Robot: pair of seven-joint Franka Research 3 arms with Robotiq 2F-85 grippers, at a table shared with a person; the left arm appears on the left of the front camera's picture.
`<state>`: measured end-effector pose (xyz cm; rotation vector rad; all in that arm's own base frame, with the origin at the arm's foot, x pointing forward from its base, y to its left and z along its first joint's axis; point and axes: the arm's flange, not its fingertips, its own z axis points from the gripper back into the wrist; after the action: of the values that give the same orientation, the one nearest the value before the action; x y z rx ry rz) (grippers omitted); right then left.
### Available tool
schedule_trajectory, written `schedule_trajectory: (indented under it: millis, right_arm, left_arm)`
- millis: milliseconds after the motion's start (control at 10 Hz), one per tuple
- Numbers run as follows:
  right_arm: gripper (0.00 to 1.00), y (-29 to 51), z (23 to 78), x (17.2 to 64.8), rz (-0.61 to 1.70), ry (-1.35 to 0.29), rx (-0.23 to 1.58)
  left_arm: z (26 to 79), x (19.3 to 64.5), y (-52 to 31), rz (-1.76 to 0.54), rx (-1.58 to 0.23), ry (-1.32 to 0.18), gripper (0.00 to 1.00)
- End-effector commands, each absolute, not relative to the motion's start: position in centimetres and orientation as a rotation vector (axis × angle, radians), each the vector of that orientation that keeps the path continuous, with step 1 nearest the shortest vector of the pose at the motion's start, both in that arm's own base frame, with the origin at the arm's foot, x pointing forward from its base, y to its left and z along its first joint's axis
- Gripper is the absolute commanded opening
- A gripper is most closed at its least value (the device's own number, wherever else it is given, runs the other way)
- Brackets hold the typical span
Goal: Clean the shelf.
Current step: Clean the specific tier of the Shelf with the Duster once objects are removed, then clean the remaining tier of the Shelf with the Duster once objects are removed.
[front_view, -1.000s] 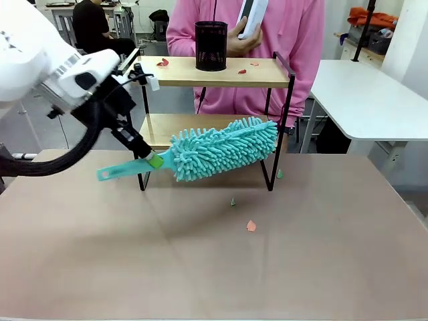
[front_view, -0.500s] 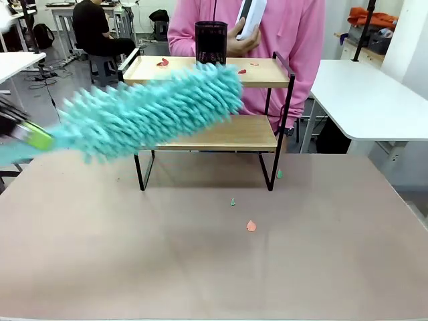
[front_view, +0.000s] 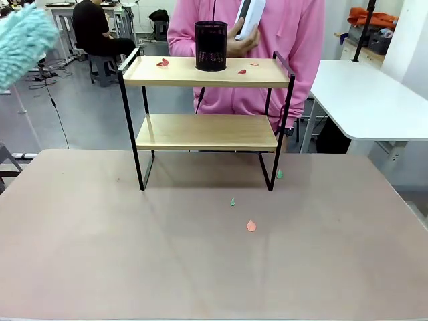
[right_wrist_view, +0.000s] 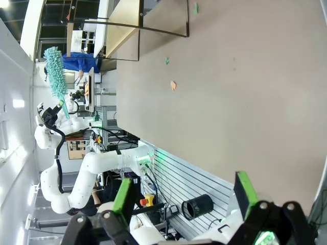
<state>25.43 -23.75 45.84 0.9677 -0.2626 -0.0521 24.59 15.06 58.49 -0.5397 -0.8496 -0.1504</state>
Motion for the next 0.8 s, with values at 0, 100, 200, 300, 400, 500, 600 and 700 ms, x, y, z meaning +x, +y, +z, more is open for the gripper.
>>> schedule_trajectory:
  millis: [0,100,200,300,400,500,600,700]
  right_arm:
    - [1.00,-24.0,46.0,25.3,-0.026,-0.271,0.965]
    - [1.00,-24.0,46.0,25.3,-0.026,-0.271,0.965]
    - [1.00,-24.0,46.0,25.3,-0.026,-0.271,0.965]
    - [1.00,-24.0,46.0,25.3,-0.026,-0.271,0.965]
    - [1.00,-24.0,46.0,25.3,-0.026,-0.271,0.965]
    - [1.00,-24.0,46.0,25.3,-0.026,-0.271,0.965]
    - [1.00,-24.0,46.0,25.3,-0.026,-0.271,0.965]
    - [1.00,-24.0,46.0,25.3,-0.026,-0.271,0.965]
  left_arm:
    - [56.2,26.8,13.8,0.029,-0.554,-0.814,0.05]
    - [54.6,29.1,13.8,0.190,-0.543,-0.714,0.05]
    - [56.7,25.5,15.7,-0.040,-0.529,-0.833,0.05]
    - [56.7,25.5,15.7,-0.040,-0.529,-0.833,0.05]
    - [56.7,25.5,15.7,-0.040,-0.529,-0.833,0.05]
    - [56.7,25.5,15.7,-0.040,-0.529,-0.833,0.05]
    - [56.7,25.5,15.7,-0.040,-0.529,-0.833,0.05]
    - [56.7,25.5,15.7,-0.040,-0.529,-0.833,0.05]
